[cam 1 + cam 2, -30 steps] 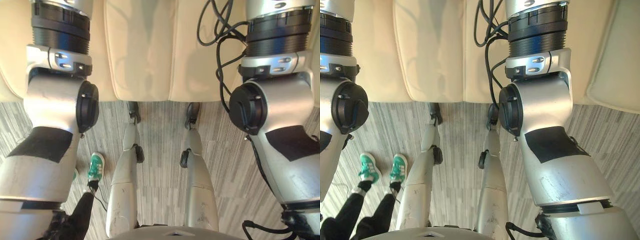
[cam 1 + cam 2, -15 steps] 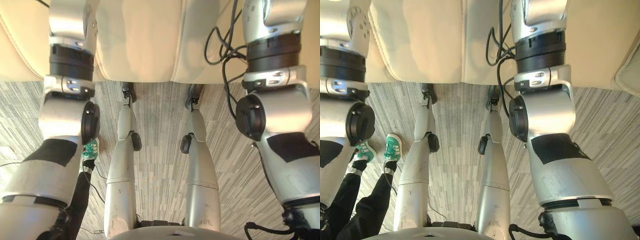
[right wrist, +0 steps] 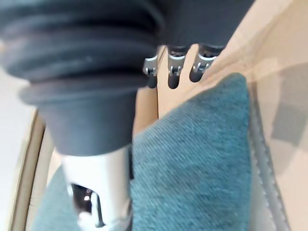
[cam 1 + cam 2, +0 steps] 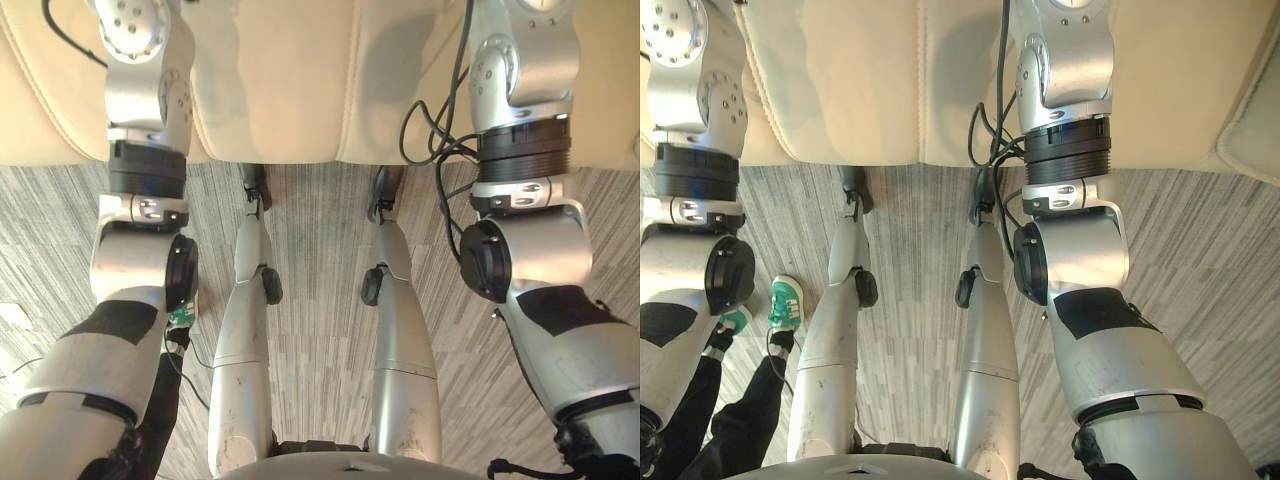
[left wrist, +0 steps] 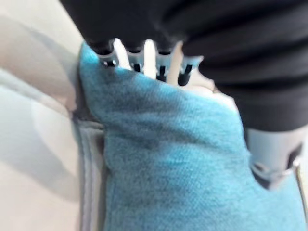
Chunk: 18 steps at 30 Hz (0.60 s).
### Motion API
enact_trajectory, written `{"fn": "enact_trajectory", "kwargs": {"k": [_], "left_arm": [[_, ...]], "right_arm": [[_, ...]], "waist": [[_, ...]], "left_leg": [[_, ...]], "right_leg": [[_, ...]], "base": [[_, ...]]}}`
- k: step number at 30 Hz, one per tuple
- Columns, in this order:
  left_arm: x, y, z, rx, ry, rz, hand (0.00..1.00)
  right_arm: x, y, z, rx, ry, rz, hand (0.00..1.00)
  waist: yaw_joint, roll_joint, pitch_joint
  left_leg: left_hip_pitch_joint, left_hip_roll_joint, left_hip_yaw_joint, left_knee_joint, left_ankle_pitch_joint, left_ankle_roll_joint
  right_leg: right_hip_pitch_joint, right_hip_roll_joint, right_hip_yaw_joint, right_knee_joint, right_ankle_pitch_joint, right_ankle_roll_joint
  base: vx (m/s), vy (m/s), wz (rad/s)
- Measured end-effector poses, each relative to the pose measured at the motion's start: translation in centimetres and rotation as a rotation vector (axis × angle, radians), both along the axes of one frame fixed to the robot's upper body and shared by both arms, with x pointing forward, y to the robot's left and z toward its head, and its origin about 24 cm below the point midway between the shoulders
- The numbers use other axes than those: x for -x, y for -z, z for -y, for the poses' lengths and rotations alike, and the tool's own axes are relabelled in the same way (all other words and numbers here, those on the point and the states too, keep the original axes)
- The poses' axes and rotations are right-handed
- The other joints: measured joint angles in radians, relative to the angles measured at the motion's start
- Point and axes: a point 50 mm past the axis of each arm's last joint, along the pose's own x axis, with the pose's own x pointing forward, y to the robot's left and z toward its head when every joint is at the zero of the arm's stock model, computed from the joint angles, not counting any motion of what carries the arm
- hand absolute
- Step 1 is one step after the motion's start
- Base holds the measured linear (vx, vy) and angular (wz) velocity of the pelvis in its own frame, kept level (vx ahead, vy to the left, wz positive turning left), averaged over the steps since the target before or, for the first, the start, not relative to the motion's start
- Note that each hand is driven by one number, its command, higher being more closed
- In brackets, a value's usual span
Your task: Pick up cushions and gather them together orderly.
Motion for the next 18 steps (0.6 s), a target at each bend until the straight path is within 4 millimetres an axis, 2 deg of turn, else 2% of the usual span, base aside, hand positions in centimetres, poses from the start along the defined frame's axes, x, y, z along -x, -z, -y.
{"fn": "enact_trajectory", "kwargs": {"k": [4, 5, 7, 8, 10, 11, 14, 16, 17, 18], "left_arm": [[-0.2, 2.6, -2.8, 0.047, -0.048, -0.053, 0.0], [-0.2, 3.4, -3.9, 0.05, -0.072, -0.073, 0.0], [0.3, 3.9, -6.0, 0.062, -0.123, -0.074, 0.0], [1.0, 4.0, -7.8, 0.082, -0.165, -0.061, 0.0], [1.5, 4.5, -9.7, 0.09, -0.212, -0.068, 0.0], [1.8, 5.1, -10.7, 0.105, -0.238, -0.078, 0.0], [2.4, 7.5, -13.1, 0.142, -0.298, -0.131, 0.0], [3.0, 10.6, -14.6, 0.163, -0.324, -0.194, 0.0], [3.3, 11.3, -14.8, 0.156, -0.332, -0.206, 0.0], [4.5, 13.1, -15.2, 0.142, -0.356, -0.221, 0.0]], "right_arm": [[0.4, 1.4, 0.8, 0.018, -0.007, 0.014, 0.0], [0.6, 1.9, 1.9, 0.014, 0.006, 0.02, 0.0], [0.7, 2.3, 3.2, 0.01, 0.034, 0.018, 0.0], [1.1, 2.6, 4.3, 0.007, 0.053, 0.031, 0.0], [1.8, 3.1, 4.9, 0.016, 0.056, 0.056, 0.0], [2.0, 3.7, 5.2, 0.025, 0.062, 0.059, 0.0], [2.4, 5.6, 6.1, 0.059, 0.086, 0.044, 0.0], [3.0, 8.4, 7.4, 0.063, 0.112, 0.006, 0.0], [3.0, 9.1, 7.6, 0.065, 0.118, -0.005, 0.0], [3.3, 11.3, 8.2, 0.082, 0.134, -0.051, 0.0]], "waist": [[-0.013, -0.001, -0.001], [-0.012, -0.002, -0.001], [-0.012, -0.002, -0.001], [-0.01, -0.003, -0.002], [-0.011, -0.003, -0.002], [-0.01, -0.003, -0.002], [-0.012, -0.003, -0.002], [-0.016, -0.005, -0.006], [-0.015, -0.009, -0.018], [-0.016, -0.016, -0.063]], "left_leg": [[0.054, 0.011, 0.0, 0.0, 0.0, 0.0], [0.075, 0.014, 0.0, 0.0, 0.0, 0.0], [0.096, 0.019, -0.002, 0.0, -0.01, -0.006], [0.111, 0.028, 0.0, -0.001, -0.028, 0.001], [0.133, 0.029, 0.007, -0.001, -0.056, 0.021], [0.152, 0.03, 0.009, -0.001, -0.063, 0.017], [0.209, 0.033, 0.013, -0.001, -0.066, 0.016], [0.274, 0.036, 0.018, -0.001, -0.064, 0.025], [0.28, 0.036, 0.02, -0.001, -0.065, 0.026], [0.283, 0.034, 0.021, -0.001, -0.072, 0.04]], "right_leg": [[0.038, 0.01, 0.0, 0.033, -0.021, -0.013], [0.049, 0.013, 0.001, 0.053, -0.035, -0.018], [0.061, 0.019, 0.0, 0.074, -0.044, -0.023], [0.069, 0.025, 0.001, 0.084, -0.047, -0.023], [0.084, 0.025, 0.005, 0.088, -0.052, -0.018], [0.101, 0.026, 0.006, 0.087, -0.053, -0.018], [0.158, 0.028, 0.007, 0.086, -0.058, -0.014], [0.227, 0.029, 0.001, 0.087, -0.074, -0.015], [0.231, 0.029, 0.001, 0.09, -0.081, -0.014], [0.236, 0.028, -0.006, 0.092, -0.095, -0.018]], "base": [[0.05, -0.038, -0.02], [0.02, -0.072, 0.02], [0.01, -0.072, -0.01], [-0.01, -0.043, -0.05], [-0.01, -0.072, -0.01], [-0.02, -0.106, 0.01], [-0.03, -0.11, -0.01], [-0.02, -0.129, 0.04], [0.01, -0.14, 0.05], [0.04, -0.143, 0.07]]}}
